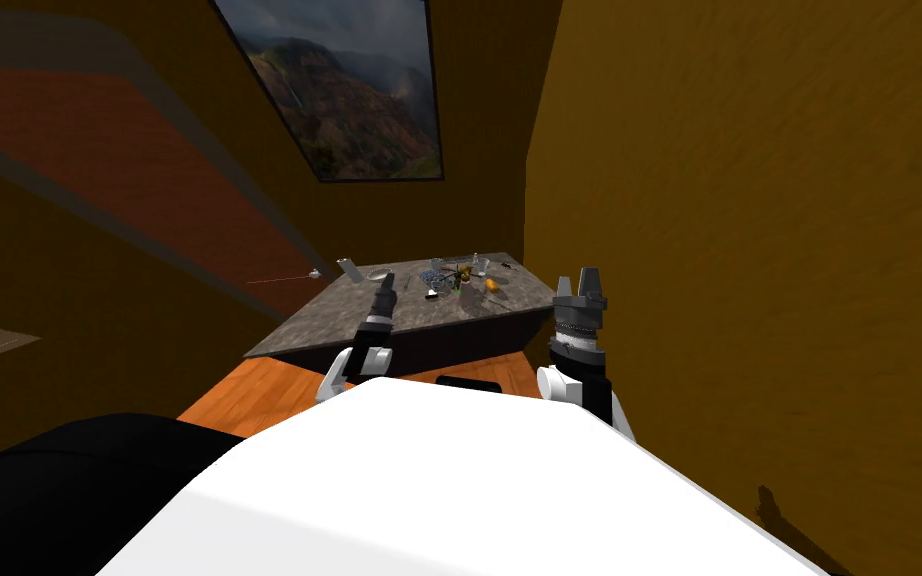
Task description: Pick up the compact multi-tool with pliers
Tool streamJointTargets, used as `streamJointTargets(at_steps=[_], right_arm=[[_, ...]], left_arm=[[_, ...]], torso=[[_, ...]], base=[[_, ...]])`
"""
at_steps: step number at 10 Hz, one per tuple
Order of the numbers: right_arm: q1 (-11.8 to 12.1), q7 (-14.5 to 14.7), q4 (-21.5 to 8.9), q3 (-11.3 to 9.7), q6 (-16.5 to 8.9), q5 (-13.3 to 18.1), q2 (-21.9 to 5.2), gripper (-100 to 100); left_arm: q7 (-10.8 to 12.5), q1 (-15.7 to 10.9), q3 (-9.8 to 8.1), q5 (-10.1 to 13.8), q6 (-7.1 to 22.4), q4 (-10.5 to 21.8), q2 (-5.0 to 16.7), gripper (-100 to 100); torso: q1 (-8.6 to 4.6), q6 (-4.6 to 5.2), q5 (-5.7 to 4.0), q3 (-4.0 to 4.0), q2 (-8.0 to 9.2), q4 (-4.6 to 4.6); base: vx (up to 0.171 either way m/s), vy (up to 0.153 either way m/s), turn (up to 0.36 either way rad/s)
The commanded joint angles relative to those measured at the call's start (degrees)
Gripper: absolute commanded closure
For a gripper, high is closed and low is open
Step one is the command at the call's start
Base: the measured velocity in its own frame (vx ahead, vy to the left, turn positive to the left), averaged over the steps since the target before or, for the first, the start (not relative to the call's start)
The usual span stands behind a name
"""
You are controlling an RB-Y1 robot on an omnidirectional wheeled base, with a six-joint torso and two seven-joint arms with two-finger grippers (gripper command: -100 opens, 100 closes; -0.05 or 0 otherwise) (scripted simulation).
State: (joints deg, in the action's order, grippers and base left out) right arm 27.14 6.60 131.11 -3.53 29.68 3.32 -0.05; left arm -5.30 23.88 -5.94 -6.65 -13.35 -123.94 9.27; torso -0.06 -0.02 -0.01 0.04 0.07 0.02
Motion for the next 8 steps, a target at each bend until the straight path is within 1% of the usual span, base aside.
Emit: streamJointTargets(at_steps=[1,2,3,4,5,6,7,8], right_arm=[[0.0,0.0,0.0,0.0,0.0,0.0,0.0,0],[-0.01,0.0,0.0,-0.01,0.0,0.0,0.0,0],[0.0,0.0,0.0,0.0,0.0,0.0,0.0,0],[-0.01,0.0,0.0,-0.01,0.0,0.0,0.0,0],[0.0,0.0,0.0,0.0,0.0,0.0,0.0,0],[-0.01,0.0,0.0,-0.01,0.0,0.0,0.0,0],[0.0,0.0,0.0,0.0,0.0,0.0,0.0,0],[0.01,0.0,0.0,0.0,0.0,0.0,0.0,0]], left_arm=[[0.04,-0.41,-1.4,0.06,2.86,0.95,1.34,-100],[0.04,-0.41,-1.4,0.06,4.34,0.95,1.34,-100],[0.14,-0.97,-2.76,0.16,5.78,1.94,2.58,-100],[0.14,-0.97,-2.76,0.16,7.39,1.94,2.58,-100],[0.26,-1.58,-4.18,0.29,9.18,2.99,3.86,-100],[0.26,-1.58,-4.18,0.29,10.23,2.99,3.86,-100],[0.26,-1.58,-4.18,0.29,11.35,2.99,3.86,-100],[0.41,-2.23,-5.67,0.44,13.06,4.1,5.16,-100]], torso=[[0.0,0.0,0.0,0.0,0.0,0.0],[-0.02,0.04,0.0,0.0,0.01,0.0],[-0.01,0.01,0.0,-0.01,-0.01,0.0],[-0.04,0.04,-0.01,-0.02,-0.03,-0.01],[0.0,0.0,0.0,-0.01,-0.02,0.0],[0.0,0.04,0.0,-0.01,-0.01,0.0],[0.01,-0.01,0.0,0.0,-0.01,0.0],[0.04,-0.02,0.01,-0.01,-0.02,0.0]], base=[[-0.019,-0.03,-0.214],[-0.014,-0.023,-0.135],[-0.011,-0.034,-0.256],[-0.012,-0.02,-0.119],[-0.015,-0.025,-0.266],[-0.014,-0.018,-0.119],[-0.007,-0.008,0.034],[-0.01,-0.024,-0.283]])
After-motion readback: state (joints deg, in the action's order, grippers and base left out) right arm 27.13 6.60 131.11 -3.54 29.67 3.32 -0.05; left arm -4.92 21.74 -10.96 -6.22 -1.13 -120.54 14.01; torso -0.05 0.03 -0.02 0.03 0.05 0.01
